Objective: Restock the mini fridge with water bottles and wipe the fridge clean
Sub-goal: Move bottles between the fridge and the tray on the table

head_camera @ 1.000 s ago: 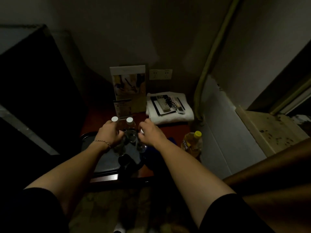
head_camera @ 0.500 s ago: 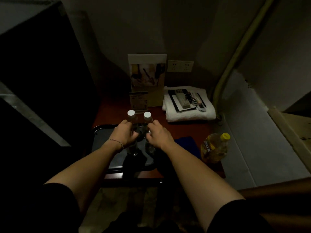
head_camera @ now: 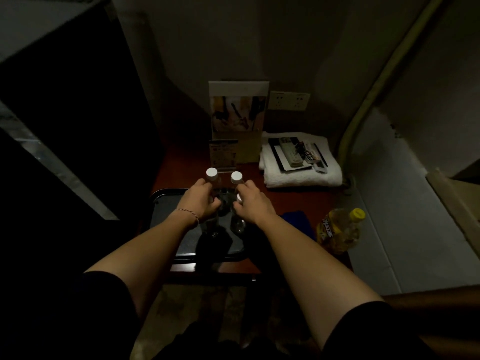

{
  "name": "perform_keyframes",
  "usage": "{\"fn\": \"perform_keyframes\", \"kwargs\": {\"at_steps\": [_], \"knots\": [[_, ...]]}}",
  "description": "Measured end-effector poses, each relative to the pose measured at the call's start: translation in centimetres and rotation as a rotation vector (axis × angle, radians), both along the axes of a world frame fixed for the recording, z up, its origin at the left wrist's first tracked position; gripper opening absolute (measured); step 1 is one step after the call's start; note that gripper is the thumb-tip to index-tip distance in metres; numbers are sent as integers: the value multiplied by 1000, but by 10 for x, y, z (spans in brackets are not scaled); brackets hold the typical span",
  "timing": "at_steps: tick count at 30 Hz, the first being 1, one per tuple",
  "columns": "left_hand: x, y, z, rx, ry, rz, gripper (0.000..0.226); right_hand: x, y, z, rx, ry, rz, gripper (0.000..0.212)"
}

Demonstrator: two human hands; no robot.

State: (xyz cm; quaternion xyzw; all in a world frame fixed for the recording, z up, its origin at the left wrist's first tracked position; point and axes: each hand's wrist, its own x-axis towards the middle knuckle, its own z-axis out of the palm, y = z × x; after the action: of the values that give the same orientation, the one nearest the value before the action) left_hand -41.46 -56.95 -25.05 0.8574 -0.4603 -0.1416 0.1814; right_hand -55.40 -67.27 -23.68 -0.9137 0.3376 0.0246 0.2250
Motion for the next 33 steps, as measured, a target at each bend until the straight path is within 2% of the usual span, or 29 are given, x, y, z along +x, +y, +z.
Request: {"fn": "perform_keyframes", "kwargs": {"at_steps": [7,11,14,25,33], "knots": [[-6,3,9,6,-26,29,20,-9,3,5,48,7,2,34],[-12,7,18,37,-71,74,39,-15,7,14,67,-11,24,45],[-20,11,27,26,-123,103,45,-20,11,24,56,-19,14,57],[-73,58,55,-62,-110,123,47,-71,51,60,-8,14,42,48],[-110,106,75,-68,-94,-1,55,-125,118,86,-73,41,-60,47]]}}
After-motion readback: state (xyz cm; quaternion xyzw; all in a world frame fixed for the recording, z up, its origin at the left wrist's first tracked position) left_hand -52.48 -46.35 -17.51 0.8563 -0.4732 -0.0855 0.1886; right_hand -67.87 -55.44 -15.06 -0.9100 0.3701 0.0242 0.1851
